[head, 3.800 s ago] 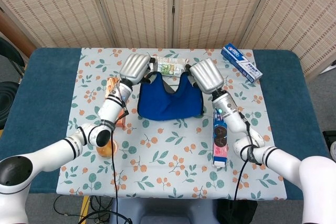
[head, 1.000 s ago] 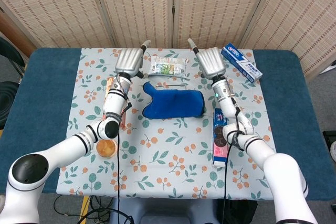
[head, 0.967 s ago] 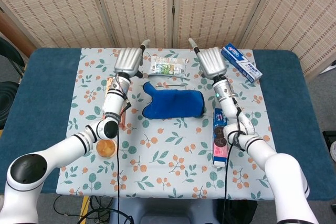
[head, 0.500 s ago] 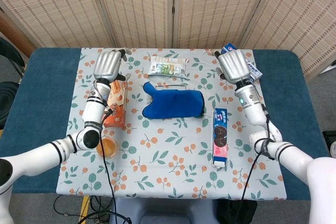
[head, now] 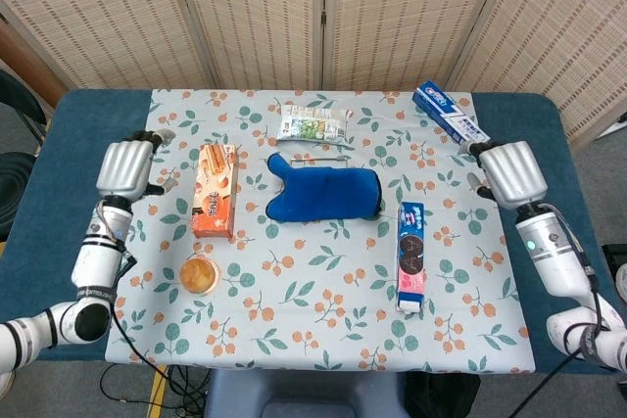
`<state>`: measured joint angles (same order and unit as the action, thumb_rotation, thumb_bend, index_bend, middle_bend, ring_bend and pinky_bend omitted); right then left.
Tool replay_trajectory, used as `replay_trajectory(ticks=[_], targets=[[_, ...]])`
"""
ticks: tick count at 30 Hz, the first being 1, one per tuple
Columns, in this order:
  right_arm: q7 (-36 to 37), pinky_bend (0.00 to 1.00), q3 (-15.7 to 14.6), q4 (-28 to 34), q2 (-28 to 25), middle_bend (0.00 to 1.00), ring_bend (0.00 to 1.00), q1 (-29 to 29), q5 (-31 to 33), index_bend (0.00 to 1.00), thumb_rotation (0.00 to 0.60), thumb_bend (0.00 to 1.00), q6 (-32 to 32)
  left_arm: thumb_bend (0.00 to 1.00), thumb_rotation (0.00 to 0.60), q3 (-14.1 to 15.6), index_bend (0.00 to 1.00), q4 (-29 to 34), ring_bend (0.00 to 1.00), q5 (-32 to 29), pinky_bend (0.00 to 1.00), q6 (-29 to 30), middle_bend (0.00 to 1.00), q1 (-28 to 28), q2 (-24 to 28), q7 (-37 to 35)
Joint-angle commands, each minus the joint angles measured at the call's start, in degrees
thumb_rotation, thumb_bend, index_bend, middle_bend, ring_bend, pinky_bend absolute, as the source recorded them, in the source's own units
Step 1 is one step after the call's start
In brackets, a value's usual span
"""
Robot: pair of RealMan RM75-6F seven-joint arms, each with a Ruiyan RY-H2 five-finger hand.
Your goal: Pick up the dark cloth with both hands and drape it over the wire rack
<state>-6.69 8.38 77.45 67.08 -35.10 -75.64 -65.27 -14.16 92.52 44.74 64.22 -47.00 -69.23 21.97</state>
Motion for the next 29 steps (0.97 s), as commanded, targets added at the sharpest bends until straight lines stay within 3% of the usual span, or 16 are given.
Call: replay_trajectory(ticks=[1, 7, 15, 22, 29], targets=[[2.8, 0.78, -2.5, 2.3, -2.0, 0.53, 0.55, 3.9, -3.2, 0.35, 0.600, 0.33, -4.1, 0.22, 0.600, 3.9, 0.22, 4.1, 0.22, 6.2, 0.33, 5.2, 0.29, 5.3, 2.9, -2.1], [5.8, 0.76, -5.4, 3.8, -3.8, 0.52, 0.53, 9.4, -7.0, 0.35, 0.600, 0.33, -9.9, 0.22, 0.600, 8.0, 0.22, 7.3, 0.21, 13.8, 0.30, 11.7, 0.29, 12.7, 4.6, -6.3], [6.8, 0.69, -7.9, 4.8, -4.3, 0.50, 0.48, 16.1, -9.9, 0.35, 0.600, 0.33, -16.5, 0.22, 0.600, 12.5, 0.22, 6.2, 0.21, 22.0, 0.28, 18.7, 0.29, 21.2, 3.6, -9.3], [7.1, 0.68, -9.0, 4.1, -2.2, 0.50, 0.46, 21.1, -10.9, 0.35, 0.600, 0.33, -21.2, 0.22, 0.600, 15.2, 0.22, 6.0, 0.21, 27.6, 0.27, 23.8, 0.29, 27.1, 2.7, -10.2], [7.0, 0.68, -8.8, 4.0, -0.8, 0.50, 0.46, 24.0, -10.8, 0.35, 0.600, 0.33, -23.0, 0.22, 0.600, 15.8, 0.22, 7.1, 0.21, 30.2, 0.26, 25.9, 0.29, 30.6, 2.0, -8.9]])
